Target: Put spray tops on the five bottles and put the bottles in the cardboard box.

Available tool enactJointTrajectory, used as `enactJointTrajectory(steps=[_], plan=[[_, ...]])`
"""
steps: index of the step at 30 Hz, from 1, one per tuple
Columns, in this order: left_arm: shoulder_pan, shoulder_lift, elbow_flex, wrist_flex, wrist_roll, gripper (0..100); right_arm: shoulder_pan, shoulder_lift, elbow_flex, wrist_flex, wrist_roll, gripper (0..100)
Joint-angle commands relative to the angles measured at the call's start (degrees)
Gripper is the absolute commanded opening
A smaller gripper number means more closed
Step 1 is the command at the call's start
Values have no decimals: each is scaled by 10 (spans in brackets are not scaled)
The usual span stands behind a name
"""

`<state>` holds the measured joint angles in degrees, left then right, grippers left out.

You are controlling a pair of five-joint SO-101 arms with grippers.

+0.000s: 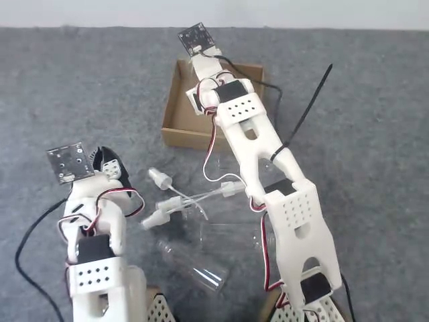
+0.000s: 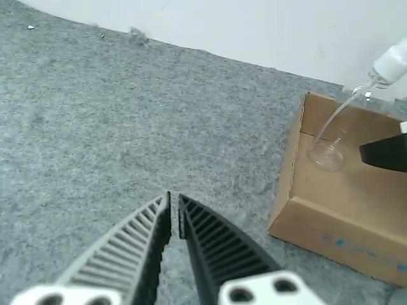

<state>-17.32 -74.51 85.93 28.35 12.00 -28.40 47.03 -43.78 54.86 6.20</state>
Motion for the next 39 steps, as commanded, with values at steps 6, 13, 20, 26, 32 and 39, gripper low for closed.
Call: enactJointTrajectory(steps=[6,13,20,26,32,39], plan=[[-3,-12,-8,-19,-5,16,10,42,-47,-90,9,6],[-3,-12,-8,-19,-5,16,4,52,-43,-128,9,6],[-3,-12,-8,-19,-5,16,2,116,-47,-230,9,6],[-3,-12,-8,-19,-5,16,2,115,-47,-240,9,6],[-3,-12,-8,-19,-5,16,2,77,-47,-168,9,6],[-3,-12,-8,-19,-5,16,2,17,-47,-77,4,6]])
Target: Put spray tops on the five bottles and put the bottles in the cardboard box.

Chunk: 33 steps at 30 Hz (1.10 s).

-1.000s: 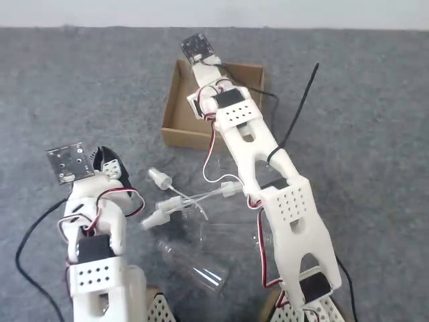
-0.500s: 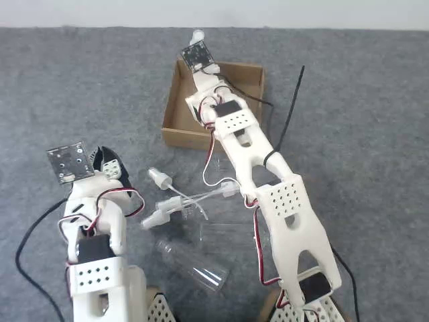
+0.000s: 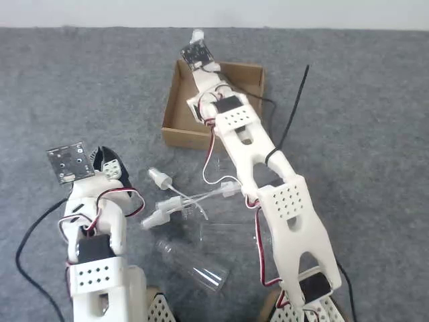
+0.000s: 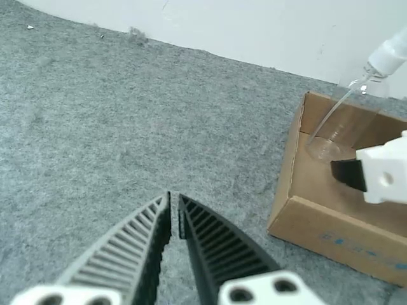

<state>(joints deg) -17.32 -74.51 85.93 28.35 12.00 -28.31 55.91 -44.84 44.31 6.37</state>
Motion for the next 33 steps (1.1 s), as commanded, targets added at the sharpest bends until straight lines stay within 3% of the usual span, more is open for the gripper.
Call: enactJointTrajectory(steps=[1,33], plan=[[-3,-12,-8,-19,-5,16,1,-77,-36,39,3,6],[-4,-12,-8,-20,-16,16,14,-289,-36,452,-9,8]])
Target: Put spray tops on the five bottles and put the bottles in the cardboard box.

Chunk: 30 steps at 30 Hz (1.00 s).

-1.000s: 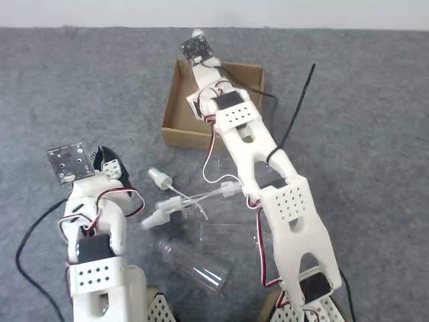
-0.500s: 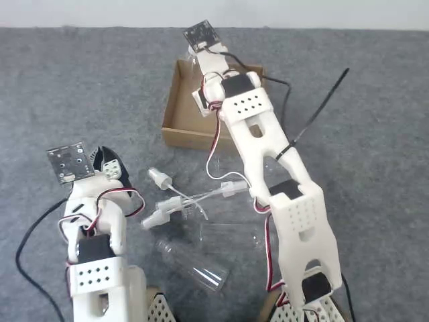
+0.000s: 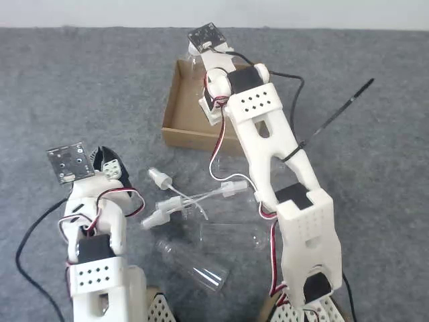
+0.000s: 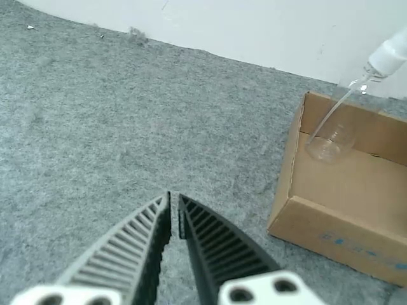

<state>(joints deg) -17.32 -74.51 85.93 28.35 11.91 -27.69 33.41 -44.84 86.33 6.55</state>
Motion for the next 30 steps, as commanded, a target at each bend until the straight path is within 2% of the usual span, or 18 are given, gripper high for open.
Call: enactJointTrajectory(steps=[1,4,7,17,30], plan=[[-4,-12,-8,-20,-24,16,13,-68,-36,40,-29,18],[-4,-12,-8,-20,-32,16,30,-74,-36,64,-92,102],[-4,-12,-8,-20,-32,16,47,-71,-36,90,-124,167],[-3,-12,-8,-20,-32,16,75,-61,-32,100,-159,148],[-1,-12,-8,-20,-32,16,89,65,-36,71,-159,148]])
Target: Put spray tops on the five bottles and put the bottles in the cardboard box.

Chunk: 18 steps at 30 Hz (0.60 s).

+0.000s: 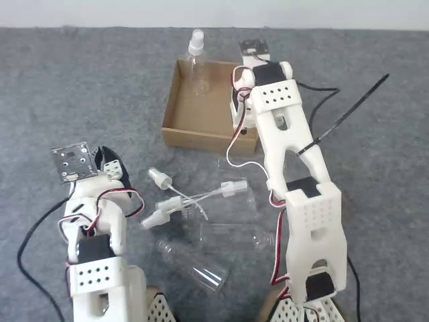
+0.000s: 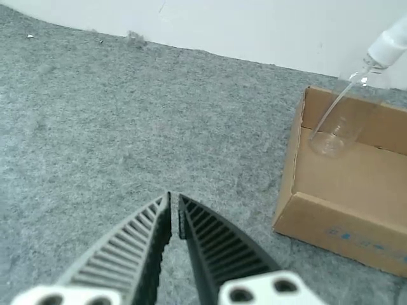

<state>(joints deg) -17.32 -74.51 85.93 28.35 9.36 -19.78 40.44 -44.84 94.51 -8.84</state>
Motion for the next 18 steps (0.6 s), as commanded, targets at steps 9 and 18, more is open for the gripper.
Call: enactJointTrajectory(steps=[9,18], plan=[[-1,-12,-5,-20,-6,16,32,9,-34,-10,-3,32],[-2,-12,-4,-20,-6,16,63,4,-36,11,-2,17]])
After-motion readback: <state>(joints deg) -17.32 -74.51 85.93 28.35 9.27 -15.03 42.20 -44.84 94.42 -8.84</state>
